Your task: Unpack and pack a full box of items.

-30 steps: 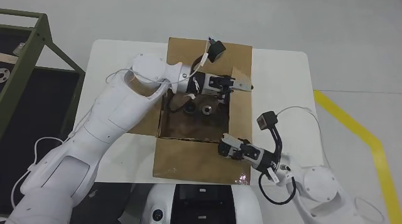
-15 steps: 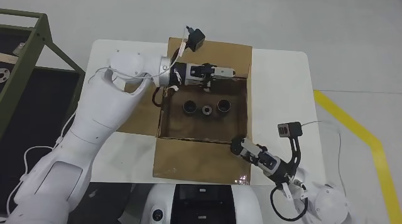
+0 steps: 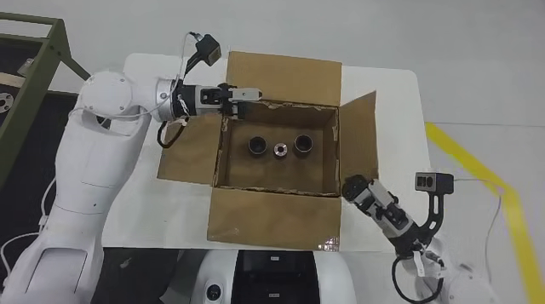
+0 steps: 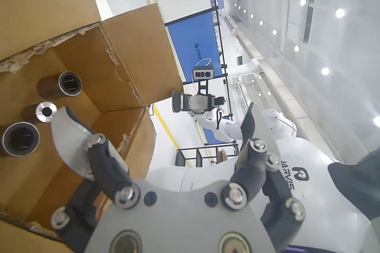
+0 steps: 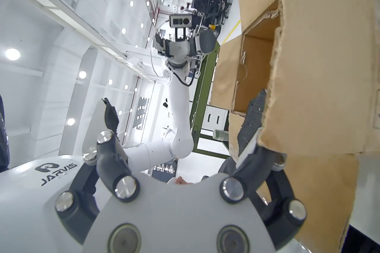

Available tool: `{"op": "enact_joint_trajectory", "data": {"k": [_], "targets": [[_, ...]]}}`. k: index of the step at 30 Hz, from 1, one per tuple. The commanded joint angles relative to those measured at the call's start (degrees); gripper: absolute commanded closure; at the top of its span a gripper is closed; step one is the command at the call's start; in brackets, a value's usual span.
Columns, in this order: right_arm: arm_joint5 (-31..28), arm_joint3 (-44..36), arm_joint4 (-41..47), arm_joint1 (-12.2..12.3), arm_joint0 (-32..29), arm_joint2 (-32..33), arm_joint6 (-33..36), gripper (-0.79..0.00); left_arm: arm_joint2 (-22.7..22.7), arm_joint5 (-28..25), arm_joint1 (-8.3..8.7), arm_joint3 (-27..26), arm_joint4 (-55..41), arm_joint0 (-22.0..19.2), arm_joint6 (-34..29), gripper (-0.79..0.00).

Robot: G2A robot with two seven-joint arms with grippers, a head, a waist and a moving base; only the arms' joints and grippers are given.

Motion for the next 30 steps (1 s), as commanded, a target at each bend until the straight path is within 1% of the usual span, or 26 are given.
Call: {"op": "enact_joint_trajectory", "data": {"k": [1, 4, 7, 10, 13, 16, 21, 26, 30], "targets": [[0.28, 0.54, 0.97, -0.02, -0.08, 0.86, -0.74, -0.785, -1.50, -0.64, 0.39, -0.09, 0.29, 1.10, -0.74, -0.785], [1.83, 1.80, 2.69, -0.07, 1.35, 2.15, -2.00, -0.785, -3.66, -1.72, 0.90, 0.21, -0.26, 2.51, -2.07, -0.785], [6.22, 3.83, 5.64, -0.04, 5.46, 3.60, -2.21, -0.785, -5.83, -3.11, 1.36, 1.32, -1.79, 3.31, -4.02, -0.785], [10.38, 6.18, 8.31, -0.02, 9.05, 4.67, -2.09, -0.785, -7.88, -4.01, 1.78, 2.91, -4.02, 3.46, -6.32, -0.785], [12.97, 8.26, 9.65, -0.03, 11.72, 5.01, -1.73, -0.785, -10.15, -4.77, 2.25, 4.52, -5.57, 3.07, -8.35, -0.785], [14.66, 9.92, 10.17, -0.07, 13.57, 4.80, -1.22, -0.785, -12.78, -5.58, 2.78, 5.46, -6.37, 2.89, -9.32, -0.785], [16.64, 12.16, 9.78, -0.18, 15.66, 4.12, -1.09, -0.785, -16.16, -5.51, 3.58, 5.97, -6.23, 3.01, -9.37, -0.785], [18.58, 14.71, 9.17, -0.38, 17.68, 2.89, -1.74, -0.785, -17.94, -5.05, 4.20, 6.52, -6.38, 2.98, -9.78, -0.785], [20.17, 16.52, 8.22, -0.54, 19.16, 1.24, -1.57, -0.785, -18.89, -4.72, 4.63, 7.94, -7.08, 2.60, -10.34, -0.785]]}}
